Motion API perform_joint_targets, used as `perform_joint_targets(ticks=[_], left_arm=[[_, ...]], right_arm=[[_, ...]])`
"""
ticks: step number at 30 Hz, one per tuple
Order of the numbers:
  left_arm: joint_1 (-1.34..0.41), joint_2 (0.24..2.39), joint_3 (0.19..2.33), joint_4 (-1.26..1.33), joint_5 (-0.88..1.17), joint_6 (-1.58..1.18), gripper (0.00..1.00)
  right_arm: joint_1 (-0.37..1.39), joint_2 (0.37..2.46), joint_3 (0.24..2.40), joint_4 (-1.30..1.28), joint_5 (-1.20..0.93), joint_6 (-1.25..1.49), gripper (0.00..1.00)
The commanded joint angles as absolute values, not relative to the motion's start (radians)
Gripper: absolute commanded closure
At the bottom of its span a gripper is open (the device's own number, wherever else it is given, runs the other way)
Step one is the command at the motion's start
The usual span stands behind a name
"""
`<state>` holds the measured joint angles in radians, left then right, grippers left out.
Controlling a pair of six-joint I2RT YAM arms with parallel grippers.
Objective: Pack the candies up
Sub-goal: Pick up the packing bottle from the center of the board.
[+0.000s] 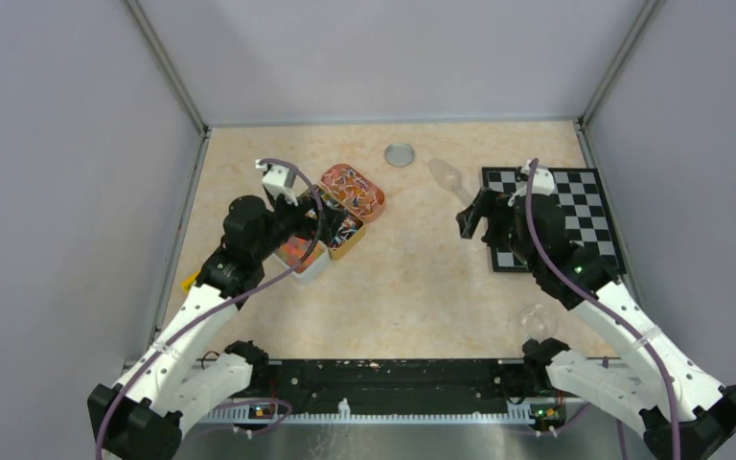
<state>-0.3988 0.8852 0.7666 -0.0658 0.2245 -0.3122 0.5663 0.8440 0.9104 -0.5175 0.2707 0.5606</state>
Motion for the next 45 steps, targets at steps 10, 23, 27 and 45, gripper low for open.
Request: perform_joint_targets(ticks=[10, 23, 27, 45], left_arm=[[-0.398, 0.846, 0.766, -0.032, 0.203, -0.306, 0.01], [-0.399, 0.830, 0.761, -0.034, 0.219, -0.310, 0.01], [-0.398, 0.819, 0.759, -0.035, 0.214, -0.308, 0.01], [-0.400, 0.805, 0.756, -0.034, 0.229, -0.316, 0.01]], right_arm=[[0.558, 0.729, 0.849, -0.431, 0.349, 0.623, 0.06], [0.558, 0.939, 1.059, -1.283, 0.771, 1.464, 0.37], [0.552, 1.024, 1.067, -1.472, 0.731, 1.686, 0.58], [0.388, 0.977, 0.749, -1.217, 0.522, 1.616, 0.61]])
